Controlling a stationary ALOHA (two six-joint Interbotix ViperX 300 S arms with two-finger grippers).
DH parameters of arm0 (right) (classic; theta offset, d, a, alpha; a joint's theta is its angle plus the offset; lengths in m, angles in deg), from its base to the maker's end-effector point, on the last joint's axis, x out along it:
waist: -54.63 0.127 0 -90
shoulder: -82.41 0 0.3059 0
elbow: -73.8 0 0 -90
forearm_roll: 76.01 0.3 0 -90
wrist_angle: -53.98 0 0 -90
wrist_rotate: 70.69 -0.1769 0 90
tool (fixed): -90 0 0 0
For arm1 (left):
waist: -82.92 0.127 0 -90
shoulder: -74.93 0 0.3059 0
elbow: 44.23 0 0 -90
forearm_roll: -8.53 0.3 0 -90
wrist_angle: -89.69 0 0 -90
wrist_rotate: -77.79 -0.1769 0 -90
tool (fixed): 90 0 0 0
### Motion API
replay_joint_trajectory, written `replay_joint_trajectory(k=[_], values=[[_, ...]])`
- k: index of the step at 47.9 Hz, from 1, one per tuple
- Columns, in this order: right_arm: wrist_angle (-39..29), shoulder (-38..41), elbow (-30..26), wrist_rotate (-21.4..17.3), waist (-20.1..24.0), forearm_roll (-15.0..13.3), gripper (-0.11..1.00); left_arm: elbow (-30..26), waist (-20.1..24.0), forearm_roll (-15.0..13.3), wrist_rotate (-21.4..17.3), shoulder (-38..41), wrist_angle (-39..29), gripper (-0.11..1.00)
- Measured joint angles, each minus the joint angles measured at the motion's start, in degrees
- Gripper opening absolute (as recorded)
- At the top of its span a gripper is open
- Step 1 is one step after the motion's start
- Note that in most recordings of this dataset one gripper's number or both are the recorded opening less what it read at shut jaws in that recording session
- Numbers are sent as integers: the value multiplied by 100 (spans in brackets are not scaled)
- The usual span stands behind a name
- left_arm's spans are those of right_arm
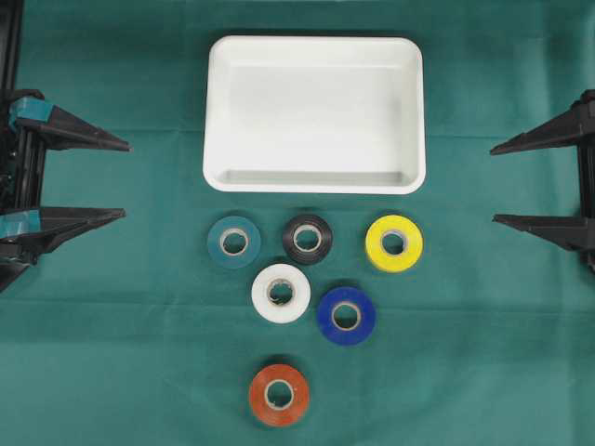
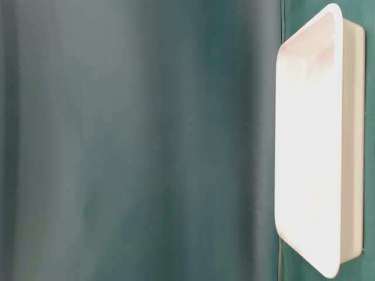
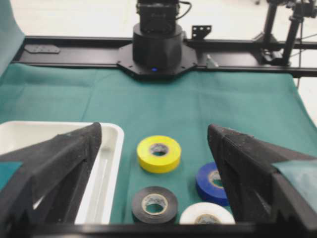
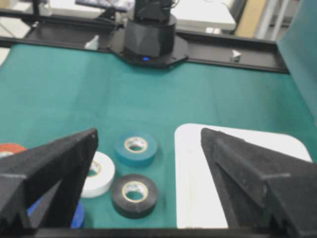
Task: Pick up the tape from a random location and place it into the white case.
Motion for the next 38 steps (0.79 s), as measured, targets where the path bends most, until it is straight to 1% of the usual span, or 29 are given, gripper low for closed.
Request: replay_joint_trajectory(k=[13, 23, 38], values=[[-26, 0, -18, 0, 0, 0, 92, 0, -35, 0, 0, 0, 0, 100], [-26, 0, -18, 0, 0, 0, 92, -9, -246, 0, 0, 0, -35, 100], [-26, 0, -18, 0, 0, 9, 92, -18, -264, 0, 0, 0, -141, 100]])
